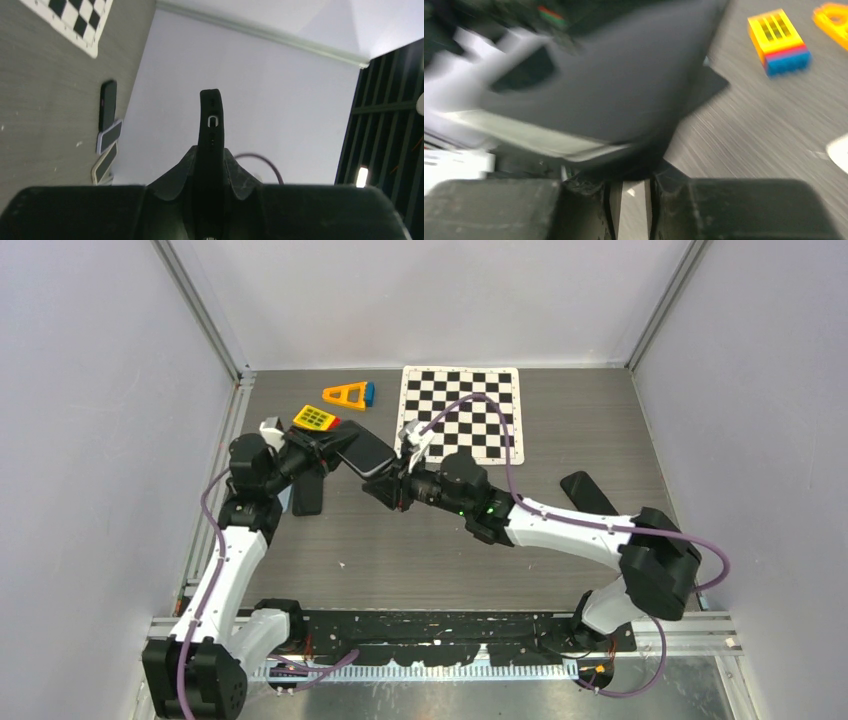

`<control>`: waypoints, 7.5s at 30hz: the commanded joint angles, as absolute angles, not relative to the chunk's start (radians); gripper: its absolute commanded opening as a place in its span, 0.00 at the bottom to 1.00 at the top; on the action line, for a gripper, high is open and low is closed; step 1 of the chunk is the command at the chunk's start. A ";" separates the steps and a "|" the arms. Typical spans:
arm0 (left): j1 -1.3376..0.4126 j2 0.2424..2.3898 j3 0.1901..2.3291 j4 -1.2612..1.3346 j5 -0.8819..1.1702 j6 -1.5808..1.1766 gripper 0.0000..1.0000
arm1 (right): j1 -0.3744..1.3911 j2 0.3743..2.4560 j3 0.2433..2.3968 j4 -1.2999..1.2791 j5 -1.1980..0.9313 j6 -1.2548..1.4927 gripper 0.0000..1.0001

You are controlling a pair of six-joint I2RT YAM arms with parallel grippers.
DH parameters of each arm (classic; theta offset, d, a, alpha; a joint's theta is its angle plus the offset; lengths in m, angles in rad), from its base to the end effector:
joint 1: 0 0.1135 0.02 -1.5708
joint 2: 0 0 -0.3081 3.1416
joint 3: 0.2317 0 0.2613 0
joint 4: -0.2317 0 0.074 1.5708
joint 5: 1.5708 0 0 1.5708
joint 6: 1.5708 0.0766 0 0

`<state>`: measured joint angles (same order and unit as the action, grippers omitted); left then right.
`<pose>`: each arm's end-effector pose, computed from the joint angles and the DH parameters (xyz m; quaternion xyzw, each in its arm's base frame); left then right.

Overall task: Take the phone out of the phone case
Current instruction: Remove the phone case from the phone.

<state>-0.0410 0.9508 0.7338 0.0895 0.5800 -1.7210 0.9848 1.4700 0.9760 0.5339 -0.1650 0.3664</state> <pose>0.2373 -0.0517 0.3505 -0.4096 0.6208 -0.6249 0.2373 0.2056 0.3326 0.3582 -0.2667 0.6397 0.4940 0.5251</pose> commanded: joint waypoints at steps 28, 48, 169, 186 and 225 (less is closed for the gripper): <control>-0.082 0.973 1.005 -0.101 1.020 -0.904 0.00 | 0.821 1.192 0.922 0.239 -0.574 0.586 0.85; -0.083 0.952 0.981 0.058 1.149 -0.994 0.00 | 0.834 1.354 0.964 0.423 -0.762 0.638 0.21; -0.173 0.880 0.756 0.305 0.501 -1.674 0.00 | 0.866 1.384 0.900 0.512 -0.028 1.109 0.61; -0.310 0.893 0.840 0.210 0.542 -1.382 0.00 | 0.836 1.447 0.940 0.676 -0.220 1.107 0.59; -0.269 0.923 0.668 0.235 0.300 -1.794 0.00 | 0.771 1.231 0.780 0.798 -0.454 0.996 0.31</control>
